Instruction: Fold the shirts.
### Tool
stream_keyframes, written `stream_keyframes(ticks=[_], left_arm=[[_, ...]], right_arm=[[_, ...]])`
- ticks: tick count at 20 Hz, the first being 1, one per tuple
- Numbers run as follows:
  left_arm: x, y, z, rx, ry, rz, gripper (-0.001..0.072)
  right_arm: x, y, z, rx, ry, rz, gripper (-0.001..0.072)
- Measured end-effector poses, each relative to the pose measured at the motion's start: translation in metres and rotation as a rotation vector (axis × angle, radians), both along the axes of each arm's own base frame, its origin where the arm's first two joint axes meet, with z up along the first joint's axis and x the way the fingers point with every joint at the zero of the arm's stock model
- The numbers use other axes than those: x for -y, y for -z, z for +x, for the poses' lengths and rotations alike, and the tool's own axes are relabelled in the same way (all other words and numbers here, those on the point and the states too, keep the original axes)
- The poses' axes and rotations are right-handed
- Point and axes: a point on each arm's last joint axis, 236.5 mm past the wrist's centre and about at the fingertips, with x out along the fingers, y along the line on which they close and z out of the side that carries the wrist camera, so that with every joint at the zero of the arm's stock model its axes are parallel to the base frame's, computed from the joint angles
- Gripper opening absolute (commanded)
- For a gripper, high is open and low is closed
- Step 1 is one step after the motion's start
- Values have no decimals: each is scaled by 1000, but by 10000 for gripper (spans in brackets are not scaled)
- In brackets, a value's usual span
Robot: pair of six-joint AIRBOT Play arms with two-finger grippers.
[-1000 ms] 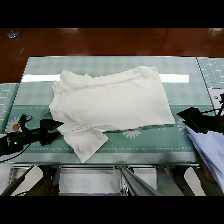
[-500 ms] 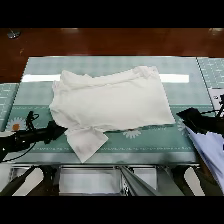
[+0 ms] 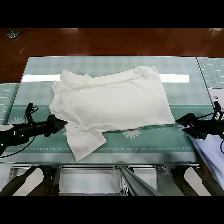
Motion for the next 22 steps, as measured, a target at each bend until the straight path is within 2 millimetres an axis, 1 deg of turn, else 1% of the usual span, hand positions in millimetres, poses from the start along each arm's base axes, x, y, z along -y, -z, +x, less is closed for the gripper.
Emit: stream_keyframes(ticks=[5, 9, 10, 11, 12, 13, 15, 17, 18, 19, 20, 21, 22], left_arm=[[1, -2, 0, 4, 6, -5, 36], [2, -3, 1, 5, 8, -8, 36], [3, -3, 0, 4, 10, -9, 36], [3, -3, 0, 3, 12, -12, 36], [3, -3, -1, 3, 13, -14, 36], [4, -4, -1, 3, 15, -15, 36], [4, -5, 0, 5, 17, -16, 36], [0, -12, 8, 30, 17, -8, 36], [-3, -24, 18, 61, 17, -10, 36], [-6, -41, 32, 110, 11, -17, 36], [-10, -66, 52, 181, 0, -21, 35], [-15, -98, 72, 265, -12, -28, 35], [-21, -138, 95, 370, -29, -31, 34]], right_arm=[[-10, 14, 25, -3, 23, 114, 620], [-31, 23, 46, -22, -35, 161, 620], [-37, 23, 53, -25, -45, 169, 593], [-41, 25, 60, -26, -56, 165, 470], [-44, 26, 68, -22, -75, 149, 151], [-47, 28, 73, -23, -102, 134, 21], [-59, 20, 90, 0, -137, 139, 20], [-69, 0, 107, 39, -202, 141, 20], [-70, -16, 120, 74, -235, 132, 20], [-71, -37, 133, 112, -273, 121, 20], [-70, -64, 148, 166, -311, 98, 20], [-66, -95, 165, 229, -334, 64, 20], [-61, -134, 182, 310, -353, 16, 20]])
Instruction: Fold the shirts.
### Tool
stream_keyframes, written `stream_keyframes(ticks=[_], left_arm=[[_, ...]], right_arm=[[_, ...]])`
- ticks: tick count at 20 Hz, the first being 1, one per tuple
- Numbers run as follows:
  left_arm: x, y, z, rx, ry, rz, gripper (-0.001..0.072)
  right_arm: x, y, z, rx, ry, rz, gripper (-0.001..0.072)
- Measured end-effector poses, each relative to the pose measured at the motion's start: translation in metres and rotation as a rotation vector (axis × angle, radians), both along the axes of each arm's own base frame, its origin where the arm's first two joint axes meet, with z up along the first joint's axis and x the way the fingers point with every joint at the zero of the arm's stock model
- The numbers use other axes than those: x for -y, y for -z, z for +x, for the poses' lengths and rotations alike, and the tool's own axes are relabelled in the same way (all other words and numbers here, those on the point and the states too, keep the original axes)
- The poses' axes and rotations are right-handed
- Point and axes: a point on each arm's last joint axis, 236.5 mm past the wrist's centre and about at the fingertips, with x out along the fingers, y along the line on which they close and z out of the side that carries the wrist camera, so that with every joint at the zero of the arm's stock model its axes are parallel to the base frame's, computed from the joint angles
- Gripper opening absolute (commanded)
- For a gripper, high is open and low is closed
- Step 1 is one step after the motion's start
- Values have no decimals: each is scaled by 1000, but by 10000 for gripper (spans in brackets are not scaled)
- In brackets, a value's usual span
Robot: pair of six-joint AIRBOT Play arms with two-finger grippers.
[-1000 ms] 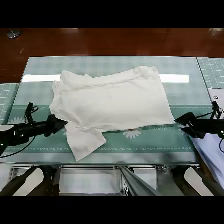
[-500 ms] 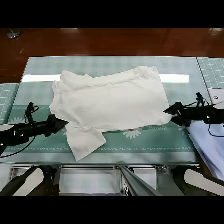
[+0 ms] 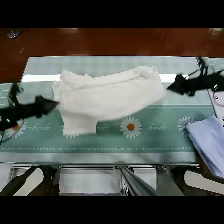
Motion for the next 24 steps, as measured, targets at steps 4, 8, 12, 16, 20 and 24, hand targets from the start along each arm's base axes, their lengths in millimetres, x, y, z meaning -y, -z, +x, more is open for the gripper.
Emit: stream_keyframes(ticks=[4, 8, 12, 16, 20, 24], left_arm=[[-18, -176, 46, 390, -22, 109, 34], [-31, -304, 23, 605, -80, 419, 34], [-40, -394, -44, 772, -231, 717, 35], [-39, -440, -128, 881, -384, 937, 35], [-32, -453, -187, 944, -435, 1025, 34], [-37, -433, -182, 896, -402, 1022, 35]], right_arm=[[12, -177, 23, 379, -6, -150, 20], [19, -311, -40, 676, 45, -332, 20], [27, -385, -132, 855, 145, -489, 20], [29, -422, -216, 979, 244, -574, 20], [27, -418, -262, 970, 269, -605, 21], [23, -391, -265, 880, 234, -592, 21]])
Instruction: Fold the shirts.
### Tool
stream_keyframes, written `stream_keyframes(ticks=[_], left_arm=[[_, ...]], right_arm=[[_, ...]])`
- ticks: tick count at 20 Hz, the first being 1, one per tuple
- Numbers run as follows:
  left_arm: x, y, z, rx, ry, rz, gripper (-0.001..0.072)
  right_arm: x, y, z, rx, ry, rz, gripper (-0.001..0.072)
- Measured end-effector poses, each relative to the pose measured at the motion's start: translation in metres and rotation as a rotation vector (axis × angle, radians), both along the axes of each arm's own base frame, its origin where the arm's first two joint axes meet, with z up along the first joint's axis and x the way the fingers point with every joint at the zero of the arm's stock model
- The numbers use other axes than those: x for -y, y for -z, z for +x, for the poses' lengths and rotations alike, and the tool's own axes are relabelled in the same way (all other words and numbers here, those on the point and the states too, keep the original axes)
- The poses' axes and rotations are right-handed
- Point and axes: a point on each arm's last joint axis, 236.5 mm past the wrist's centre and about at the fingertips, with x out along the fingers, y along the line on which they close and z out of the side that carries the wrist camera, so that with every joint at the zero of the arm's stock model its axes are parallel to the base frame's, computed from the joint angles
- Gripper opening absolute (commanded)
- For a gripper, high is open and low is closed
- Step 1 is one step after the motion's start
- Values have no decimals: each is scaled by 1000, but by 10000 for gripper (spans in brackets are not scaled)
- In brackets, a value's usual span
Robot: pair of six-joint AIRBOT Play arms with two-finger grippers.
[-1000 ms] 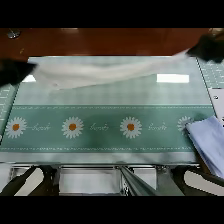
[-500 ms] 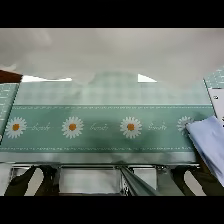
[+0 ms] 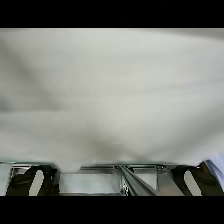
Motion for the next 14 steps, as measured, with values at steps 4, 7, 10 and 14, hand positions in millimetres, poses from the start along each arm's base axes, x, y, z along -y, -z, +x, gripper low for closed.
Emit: stream_keyframes(ticks=[4, 7, 10, 14], left_arm=[[-14, 68, 55, -201, 2, -77, 34], [-23, 141, 113, -362, 12, -160, 35], [-23, 212, 168, -473, 35, -237, 35], [-16, 288, 240, -548, 48, -297, 35]], right_arm=[[-4, 53, 34, -157, -46, 58, 20], [-3, 111, 84, -276, -76, 144, 21], [0, 181, 143, -393, -94, 238, 21], [6, 266, 222, -506, -108, 356, 21]])
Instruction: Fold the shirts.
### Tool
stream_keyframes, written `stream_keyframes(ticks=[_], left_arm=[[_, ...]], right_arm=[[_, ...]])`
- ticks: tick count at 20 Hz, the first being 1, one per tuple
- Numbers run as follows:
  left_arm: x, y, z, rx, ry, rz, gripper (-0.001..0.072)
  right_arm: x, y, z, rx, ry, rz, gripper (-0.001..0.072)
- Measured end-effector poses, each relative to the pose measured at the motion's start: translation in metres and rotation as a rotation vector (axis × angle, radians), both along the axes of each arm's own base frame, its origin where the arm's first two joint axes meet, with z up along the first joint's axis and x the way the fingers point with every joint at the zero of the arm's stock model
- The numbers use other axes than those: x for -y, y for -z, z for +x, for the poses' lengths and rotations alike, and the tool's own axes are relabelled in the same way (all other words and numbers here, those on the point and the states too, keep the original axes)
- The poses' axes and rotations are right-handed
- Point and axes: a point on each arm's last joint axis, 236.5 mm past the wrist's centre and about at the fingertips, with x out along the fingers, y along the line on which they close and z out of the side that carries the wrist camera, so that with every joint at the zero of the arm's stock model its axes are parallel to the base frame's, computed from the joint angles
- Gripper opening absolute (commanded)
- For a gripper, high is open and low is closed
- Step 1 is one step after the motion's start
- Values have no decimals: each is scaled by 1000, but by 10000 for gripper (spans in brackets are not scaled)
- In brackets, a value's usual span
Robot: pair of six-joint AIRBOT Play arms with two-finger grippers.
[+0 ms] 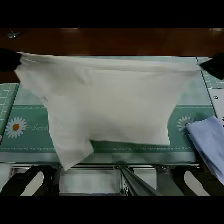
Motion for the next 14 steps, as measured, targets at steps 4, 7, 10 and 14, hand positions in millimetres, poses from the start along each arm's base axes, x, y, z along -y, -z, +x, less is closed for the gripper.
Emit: stream_keyframes(ticks=[4, 7, 10, 14], left_arm=[[0, 65, 58, -52, -67, -88, 35], [-4, 110, 87, -94, -158, -197, 36], [-4, 153, 102, -167, -204, -258, 36], [7, 202, 105, -305, -212, -299, 37]], right_arm=[[3, 60, 78, -54, 19, 141, 20], [3, 93, 125, -94, 25, 227, 21], [1, 126, 158, -157, 11, 286, 20], [-9, 164, 173, -246, -8, 341, 21]])
